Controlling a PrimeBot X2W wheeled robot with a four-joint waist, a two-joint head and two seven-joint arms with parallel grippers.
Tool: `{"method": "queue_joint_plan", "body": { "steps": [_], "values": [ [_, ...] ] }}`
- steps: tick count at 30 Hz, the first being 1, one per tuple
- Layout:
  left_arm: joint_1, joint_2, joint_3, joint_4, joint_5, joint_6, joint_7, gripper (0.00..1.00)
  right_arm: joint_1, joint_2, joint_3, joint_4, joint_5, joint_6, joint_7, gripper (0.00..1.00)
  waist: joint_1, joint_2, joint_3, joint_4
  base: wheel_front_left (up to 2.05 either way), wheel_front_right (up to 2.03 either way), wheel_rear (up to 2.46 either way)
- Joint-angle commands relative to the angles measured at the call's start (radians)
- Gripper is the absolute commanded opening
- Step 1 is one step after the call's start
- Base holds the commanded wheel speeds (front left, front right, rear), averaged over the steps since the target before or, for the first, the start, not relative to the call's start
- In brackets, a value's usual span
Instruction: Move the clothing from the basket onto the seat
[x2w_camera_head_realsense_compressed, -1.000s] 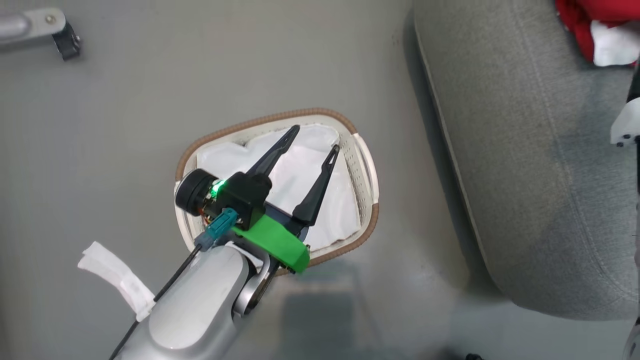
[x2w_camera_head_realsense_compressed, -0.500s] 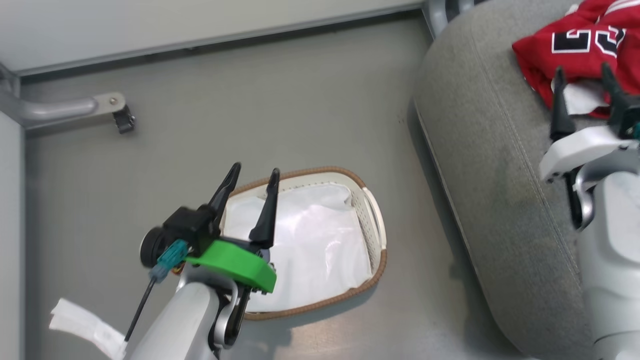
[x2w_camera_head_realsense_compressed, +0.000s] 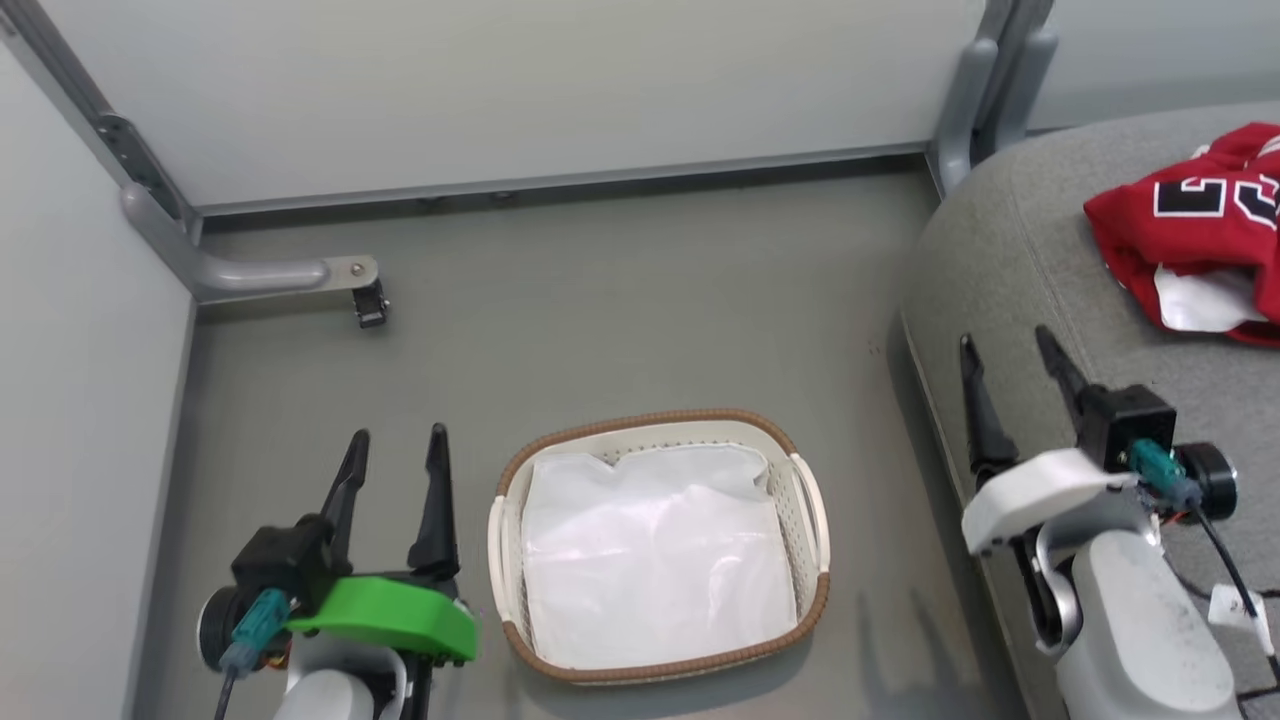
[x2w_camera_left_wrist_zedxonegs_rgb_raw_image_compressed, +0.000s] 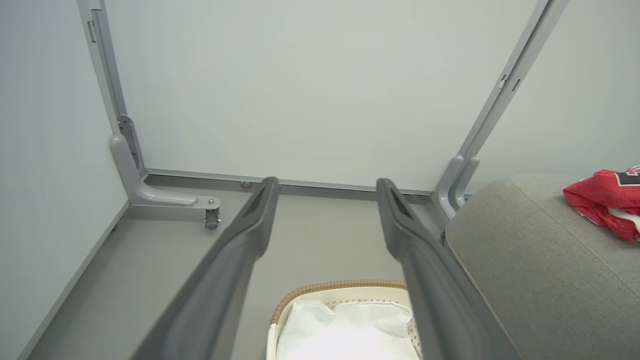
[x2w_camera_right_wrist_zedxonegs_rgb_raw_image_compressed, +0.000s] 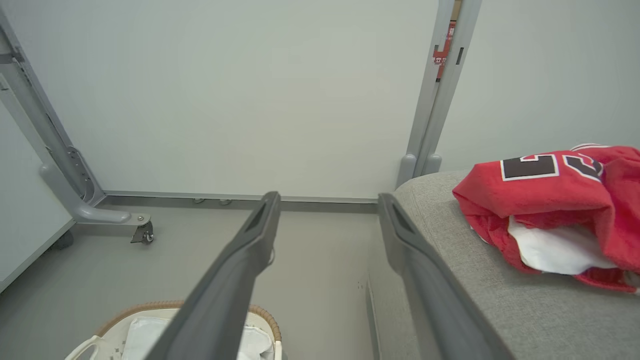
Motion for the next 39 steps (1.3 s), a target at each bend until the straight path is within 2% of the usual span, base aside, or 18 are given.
{"method": "queue_joint_plan", "body": {
  "steps": [1, 7, 16, 39],
  "values": [
    [0.031, -0.007, 0.019, -0.008, 0.019, -0.004, 0.000, 1.00, 0.036, -0.004, 0.021, -0.025, 0.037, -0.001, -0.002, 1.00, 0.0001, 0.0000, -0.033, 0.025, 0.00, 0.00, 0.00],
    [0.105, -0.024, 0.093, -0.015, 0.045, -0.014, 0.000, 1.00, 0.131, -0.004, 0.067, -0.090, 0.137, -0.001, -0.002, 1.00, 0.0001, 0.0000, -0.055, 0.020, 0.00, 0.00, 0.00],
    [0.194, -0.043, 0.163, -0.023, 0.072, -0.029, 0.000, 1.00, 0.195, -0.003, 0.093, -0.121, 0.131, -0.001, -0.002, 1.00, 0.0001, 0.0000, -0.068, -0.004, 0.00, 0.00, 0.00],
    [0.185, -0.053, 0.190, -0.025, 0.091, -0.056, -0.001, 1.00, 0.205, -0.003, 0.119, -0.108, 0.135, -0.001, -0.002, 1.00, 0.0001, 0.0000, -0.063, -0.010, 0.00, 0.00, 0.00]
  ]
}}
